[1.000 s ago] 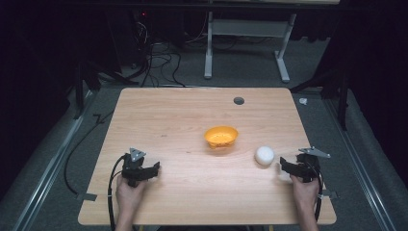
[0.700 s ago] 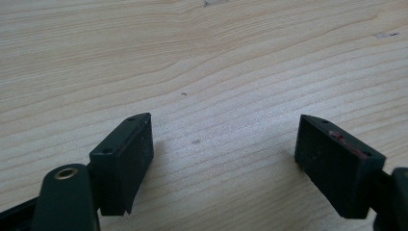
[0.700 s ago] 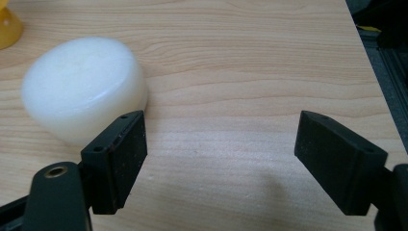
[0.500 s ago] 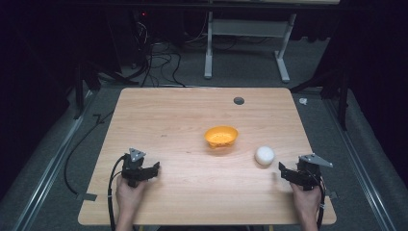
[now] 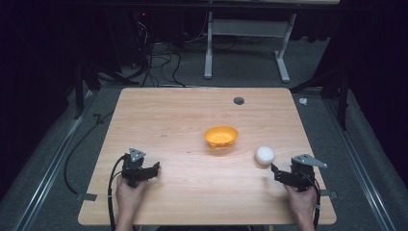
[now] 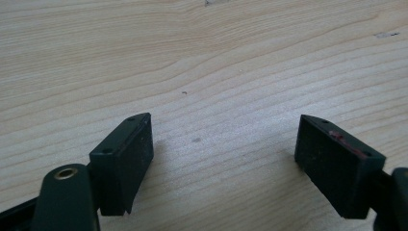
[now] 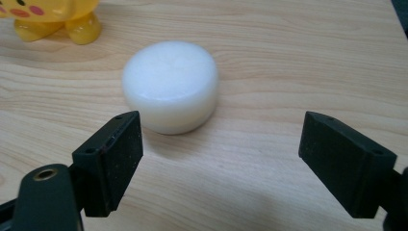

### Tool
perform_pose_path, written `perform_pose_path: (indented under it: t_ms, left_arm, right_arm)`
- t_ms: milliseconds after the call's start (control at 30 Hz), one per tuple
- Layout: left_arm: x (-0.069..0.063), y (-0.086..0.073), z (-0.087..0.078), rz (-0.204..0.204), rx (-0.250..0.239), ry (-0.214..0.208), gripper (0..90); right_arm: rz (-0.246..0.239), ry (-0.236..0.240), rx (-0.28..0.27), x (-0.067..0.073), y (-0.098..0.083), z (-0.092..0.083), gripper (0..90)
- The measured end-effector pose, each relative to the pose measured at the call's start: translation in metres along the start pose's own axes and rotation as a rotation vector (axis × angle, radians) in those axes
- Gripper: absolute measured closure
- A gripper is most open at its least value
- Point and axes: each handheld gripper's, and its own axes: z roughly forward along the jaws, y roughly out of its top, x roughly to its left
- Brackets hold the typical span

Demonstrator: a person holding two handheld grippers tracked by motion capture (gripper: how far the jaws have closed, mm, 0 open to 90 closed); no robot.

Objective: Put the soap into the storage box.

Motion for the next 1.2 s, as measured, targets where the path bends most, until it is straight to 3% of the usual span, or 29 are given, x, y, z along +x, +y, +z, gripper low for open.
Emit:
perform_pose_path:
  t_ms: [300, 567, 1200]
  left_arm:
    - [0.000, 0.000, 0.000, 0.000, 0.002, -0.001, 21.7]
    - [0.000, 0.000, 0.000, 0.000, 0.002, -0.001, 21.5]
    - [0.000, 0.000, 0.000, 0.000, 0.002, -0.001, 21.5]
  right_arm:
    - [-0.031, 0.028, -0.008, 0.011, 0.013, 0.009, 14.7]
    - [-0.055, 0.049, 0.019, 0.021, 0.028, 0.029, 14.0]
    - [-0.070, 0.040, 0.091, 0.027, 0.029, 0.058, 13.3]
